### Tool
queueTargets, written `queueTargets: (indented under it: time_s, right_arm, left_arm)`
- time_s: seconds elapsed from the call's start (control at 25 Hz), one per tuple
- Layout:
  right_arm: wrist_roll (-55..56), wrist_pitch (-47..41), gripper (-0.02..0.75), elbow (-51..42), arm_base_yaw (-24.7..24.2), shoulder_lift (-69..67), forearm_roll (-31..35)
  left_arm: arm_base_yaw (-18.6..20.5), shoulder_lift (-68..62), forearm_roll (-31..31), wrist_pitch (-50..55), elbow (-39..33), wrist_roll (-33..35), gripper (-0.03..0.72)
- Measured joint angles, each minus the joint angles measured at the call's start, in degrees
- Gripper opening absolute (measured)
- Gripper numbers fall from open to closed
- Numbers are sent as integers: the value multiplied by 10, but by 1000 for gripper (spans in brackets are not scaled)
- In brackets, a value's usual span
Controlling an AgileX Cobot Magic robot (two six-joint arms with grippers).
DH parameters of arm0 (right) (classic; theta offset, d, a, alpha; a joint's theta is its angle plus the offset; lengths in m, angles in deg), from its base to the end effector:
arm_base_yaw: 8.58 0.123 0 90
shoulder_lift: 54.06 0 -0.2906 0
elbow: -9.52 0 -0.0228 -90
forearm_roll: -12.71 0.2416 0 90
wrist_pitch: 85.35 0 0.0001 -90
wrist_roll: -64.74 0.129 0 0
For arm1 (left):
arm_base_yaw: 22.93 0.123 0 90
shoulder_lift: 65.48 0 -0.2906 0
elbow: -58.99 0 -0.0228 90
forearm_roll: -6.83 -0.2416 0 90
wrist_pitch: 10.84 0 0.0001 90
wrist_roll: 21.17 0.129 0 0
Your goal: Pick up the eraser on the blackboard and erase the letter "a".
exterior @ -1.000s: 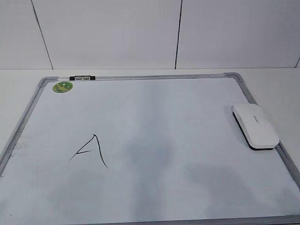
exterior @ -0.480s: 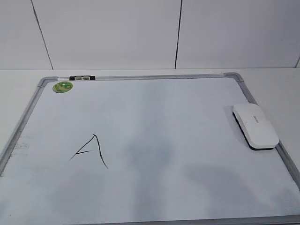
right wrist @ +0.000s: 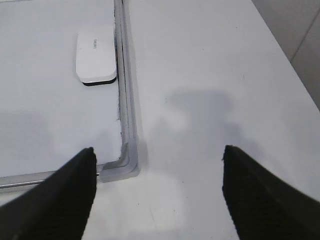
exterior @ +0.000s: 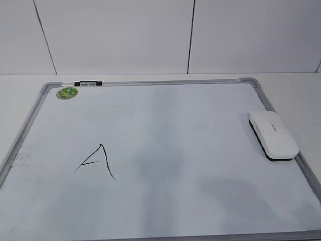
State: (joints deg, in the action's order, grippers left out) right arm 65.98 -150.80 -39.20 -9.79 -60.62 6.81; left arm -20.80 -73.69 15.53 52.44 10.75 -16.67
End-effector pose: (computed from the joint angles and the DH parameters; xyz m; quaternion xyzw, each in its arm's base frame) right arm 0.0071 -0.0122 0.2471 0.0231 0.8677 -0.0511 0.4938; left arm 0.0130 -0.0170 0.2541 0.0224 0.8621 -0.0466 0.5041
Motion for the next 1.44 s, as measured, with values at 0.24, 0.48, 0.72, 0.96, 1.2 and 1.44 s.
queueTargets:
  time_s: [0.24, 0.48, 0.72, 0.96, 1.2, 1.44]
  right_arm:
    - [0, 0, 594, 0, 0, 0, 0]
    - [0, 0, 594, 0, 0, 0, -1]
    - [0, 0, 594, 0, 0, 0, -1]
    - [0, 0, 594, 0, 0, 0, -1]
    - [0, 0, 594, 0, 0, 0, -1]
    - [0, 0, 593, 0, 0, 0, -1]
  left_arm:
    - [0, 0, -6, 0, 0, -7, 371]
    - [0, 0, -6, 0, 0, -7, 371]
    - [0, 0, -6, 0, 0, -8, 371]
    - [0, 0, -6, 0, 0, -8, 371]
    - [0, 0, -6, 0, 0, -8, 371]
    - [0, 0, -6, 0, 0, -8, 371]
